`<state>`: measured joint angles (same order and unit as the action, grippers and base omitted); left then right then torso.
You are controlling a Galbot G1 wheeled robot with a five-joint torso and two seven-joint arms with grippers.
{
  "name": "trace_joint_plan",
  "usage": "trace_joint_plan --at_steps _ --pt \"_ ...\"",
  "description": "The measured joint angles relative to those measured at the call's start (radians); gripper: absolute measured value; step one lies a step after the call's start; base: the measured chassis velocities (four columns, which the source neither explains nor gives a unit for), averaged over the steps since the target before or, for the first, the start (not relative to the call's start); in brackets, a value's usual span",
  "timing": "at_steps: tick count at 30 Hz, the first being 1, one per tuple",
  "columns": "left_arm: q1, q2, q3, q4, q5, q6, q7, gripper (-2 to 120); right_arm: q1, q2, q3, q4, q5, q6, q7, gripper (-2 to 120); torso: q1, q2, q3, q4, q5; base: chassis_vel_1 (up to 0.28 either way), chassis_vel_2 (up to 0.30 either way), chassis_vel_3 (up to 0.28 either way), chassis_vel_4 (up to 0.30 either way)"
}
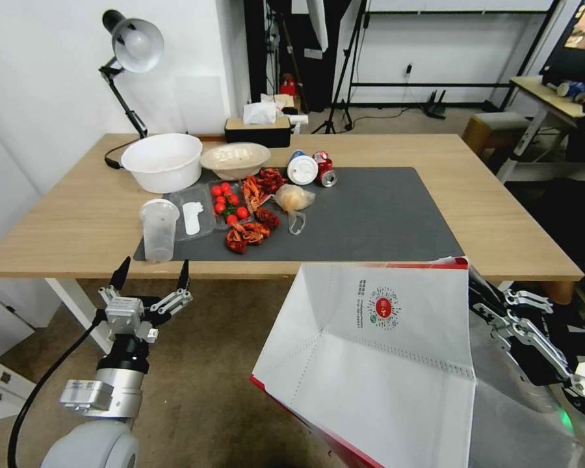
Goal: Pick up the food delivery bag from the floor and place it on the table.
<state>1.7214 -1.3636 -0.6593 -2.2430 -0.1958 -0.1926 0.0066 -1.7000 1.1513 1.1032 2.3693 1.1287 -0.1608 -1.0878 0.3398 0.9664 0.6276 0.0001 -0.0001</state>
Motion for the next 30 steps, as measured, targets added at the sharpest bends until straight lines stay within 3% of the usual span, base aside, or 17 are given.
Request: trace_joint_plan --at_steps 9,24,28,30 --pt "0.025 -0.013 -0.002 -0.032 0.015 -0.014 -0.001 100 0.006 -0.017 -0.008 0.045 0.068 0.021 0.138 0 -0.001 -0.003 -0.002 -0.0001 0.0001 0.0 0.0 0.0 0.0" --pt "0.027 -0.014 0.004 -0.035 0.035 -0.015 -0.013 100 0.115 -0.115 -0.065 0.094 0.12 0.122 0.535 0 -0.002 -0.006 -0.003 0.0 0.0001 0.0 0.0 0.0 0.0" --pt "0.026 -0.015 0.006 -0.033 0.04 -0.013 -0.015 100 0.166 -0.149 -0.099 0.096 0.119 0.157 0.698 0 -0.003 -0.006 -0.004 0.0 0.0001 0.0 0.0 0.0 0.0" --pt "0.026 -0.016 0.006 -0.033 0.041 -0.013 -0.015 100 0.174 -0.154 -0.103 0.096 0.119 0.16 0.722 0 -0.003 -0.007 -0.004 0.0 0.0001 0.0 0.0 0.0 0.0"
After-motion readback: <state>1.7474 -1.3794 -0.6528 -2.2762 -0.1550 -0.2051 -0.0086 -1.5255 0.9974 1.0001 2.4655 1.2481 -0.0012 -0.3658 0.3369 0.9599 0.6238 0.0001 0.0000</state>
